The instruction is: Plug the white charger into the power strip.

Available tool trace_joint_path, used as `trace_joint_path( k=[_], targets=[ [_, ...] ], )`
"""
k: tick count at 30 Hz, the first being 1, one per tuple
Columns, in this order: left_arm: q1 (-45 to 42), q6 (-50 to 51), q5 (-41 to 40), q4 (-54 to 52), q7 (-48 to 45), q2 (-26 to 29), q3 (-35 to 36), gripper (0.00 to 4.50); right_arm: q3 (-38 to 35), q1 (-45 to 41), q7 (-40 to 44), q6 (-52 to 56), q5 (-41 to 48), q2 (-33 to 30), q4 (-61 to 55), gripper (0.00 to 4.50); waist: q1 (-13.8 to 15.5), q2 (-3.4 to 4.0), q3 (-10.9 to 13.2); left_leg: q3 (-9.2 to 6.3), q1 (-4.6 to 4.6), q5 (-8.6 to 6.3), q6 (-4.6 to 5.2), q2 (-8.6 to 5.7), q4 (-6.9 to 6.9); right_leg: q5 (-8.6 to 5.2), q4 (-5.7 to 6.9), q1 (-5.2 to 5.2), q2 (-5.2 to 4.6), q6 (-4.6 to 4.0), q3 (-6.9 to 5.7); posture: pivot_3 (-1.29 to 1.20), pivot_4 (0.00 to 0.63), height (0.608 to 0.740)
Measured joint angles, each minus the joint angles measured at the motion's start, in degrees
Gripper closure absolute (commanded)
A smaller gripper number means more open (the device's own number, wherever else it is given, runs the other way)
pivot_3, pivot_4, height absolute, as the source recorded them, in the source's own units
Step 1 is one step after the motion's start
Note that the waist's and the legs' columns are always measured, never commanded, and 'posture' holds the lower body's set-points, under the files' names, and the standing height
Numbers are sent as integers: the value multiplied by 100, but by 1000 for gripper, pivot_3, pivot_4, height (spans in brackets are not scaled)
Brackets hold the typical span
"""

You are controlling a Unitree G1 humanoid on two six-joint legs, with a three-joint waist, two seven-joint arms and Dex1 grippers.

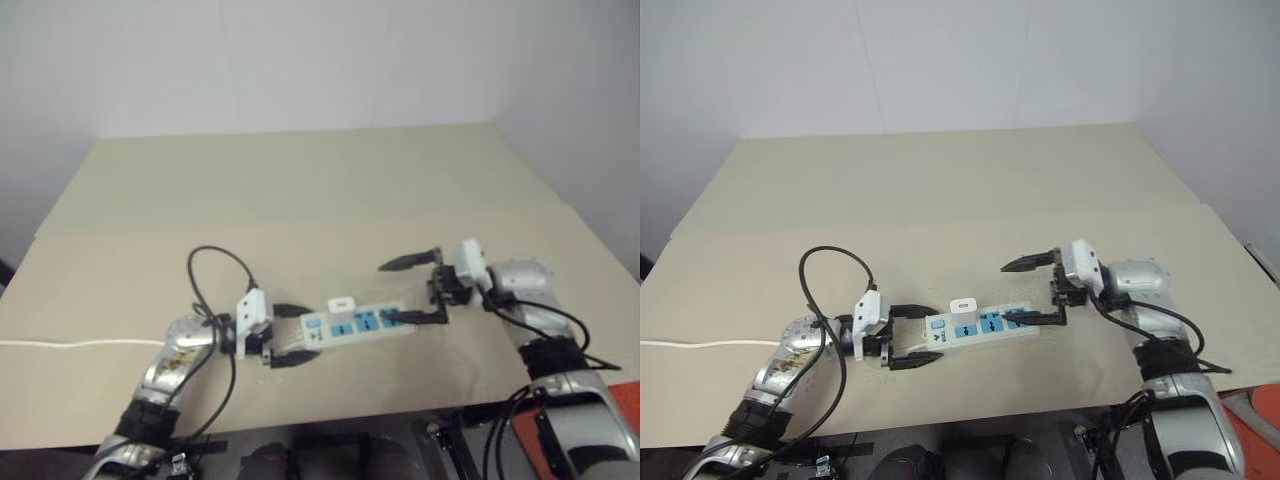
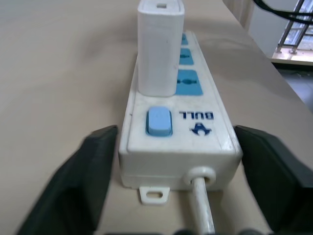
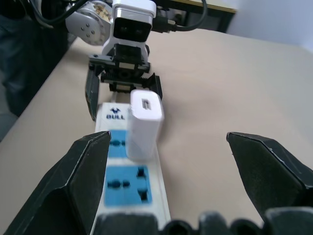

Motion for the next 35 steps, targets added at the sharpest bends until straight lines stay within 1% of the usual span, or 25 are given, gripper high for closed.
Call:
trace_joint_path(
  k=[5,8,10,11,13,14,15,16,18,20,21,23,25,28,32,35],
  targets=[
    [131,-68,-252,-272,2,-27,137,48,-406,862,-242,148,80,-231,-876,0,20,-3,4,-2,-2,0,0,1,3,0,-1,-1,-2,1,1,0,150,740],
    [265,167,-733,-836,6,89,447,48,-732,1402,-476,326,237,-412,-1463,0,33,-3,5,-4,2,0,0,3,2,-1,0,0,-4,0,3,0,150,740],
    [490,476,-1302,-1370,-96,464,895,48,-1115,2035,-735,855,504,-774,-2033,0,42,-4,8,-4,-1,0,-1,5,-2,-5,1,-8,-3,-2,4,0,150,740],
    [563,554,-1448,-1481,-152,719,1136,48,-1325,2304,-841,1221,659,-1005,-2224,0,50,-2,9,-3,-1,0,-1,5,-3,-7,1,-8,-4,-3,5,0,150,740],
    [670,566,-1444,-1451,-298,1429,1635,48,-1838,2789,-1036,1954,831,-1631,-2472,0,72,4,14,-2,1,-1,-1,3,-1,-8,2,-10,-4,-4,4,0,150,740],
    [691,521,-1409,-1329,-362,1666,1815,48,-2040,2897,-1031,2102,849,-1857,-2489,0,71,5,13,-1,6,-3,2,3,-2,-9,0,-5,-4,-2,3,0,150,740],
    [684,425,-1275,-1076,-456,1953,1942,48,-2162,3011,-955,2195,786,-2233,-2476,0,72,11,13,1,10,-19,28,2,-2,-17,-1,-3,-4,1,5,0,150,740],
    [675,325,-1167,-852,-521,2115,2019,48,-2261,3075,-887,2213,699,-2447,-2457,0,71,11,14,4,11,-35,56,2,-6,-32,-3,-4,-4,3,6,0,150,740],
    [549,-188,-861,-152,-721,2335,2073,48,-2438,3155,-886,2060,378,-2712,-2245,0,82,6,14,3,16,-36,57,4,-6,-59,-1,-2,-3,10,4,0,150,740],
    [374,-680,-634,513,-877,2509,2110,48,-2600,3155,-1007,1940,147,-2745,-1953,0,96,0,18,6,-3,-29,45,2,-6,-38,1,-20,-3,3,5,0,150,740],
    [277,-870,-542,755,-946,2565,2139,48,-2652,3153,-1050,1936,98,-2756,-1857,0,98,0,18,7,-7,-14,18,-1,-6,-31,2,-23,-3,4,7,0,150,740],
    [58,-1112,-516,993,-1031,2597,2190,48,-2800,3213,-1100,1968,-6,-2839,-1836,0,103,1,19,10,-24,-10,13,-5,-5,-29,4,-39,-5,6,10,0,150,740],
    [-40,-1262,-519,1055,-1073,2604,2215,48,-3020,3451,-1058,2026,-49,-2997,-1929,0,129,1,19,12,-28,-8,11,-9,-6,-30,3,-40,-4,9,4,0,150,740],
    [-5,-1321,-522,1102,-1092,2605,2225,48,-3340,3747,-998,2076,-56,-3033,-2069,0,124,-1,19,16,-29,-8,10,-18,-17,-32,3,-34,0,14,-1,0,150,740],
    [282,-1321,-527,1004,-1090,2606,2232,48,-3443,4058,-1005,2183,-96,-3024,-2282,0,93,-11,25,16,-19,-8,8,-13,-21,-38,-5,-31,-1,24,8,0,150,740],
    [338,-1316,-532,936,-1045,2605,2246,48,-3442,4058,-1128,2352,-93,-2977,-2489,0,97,-14,28,11,-14,-6,4,-6,-22,-39,1,-31,-1,25,11,0,150,740]
  ],
)
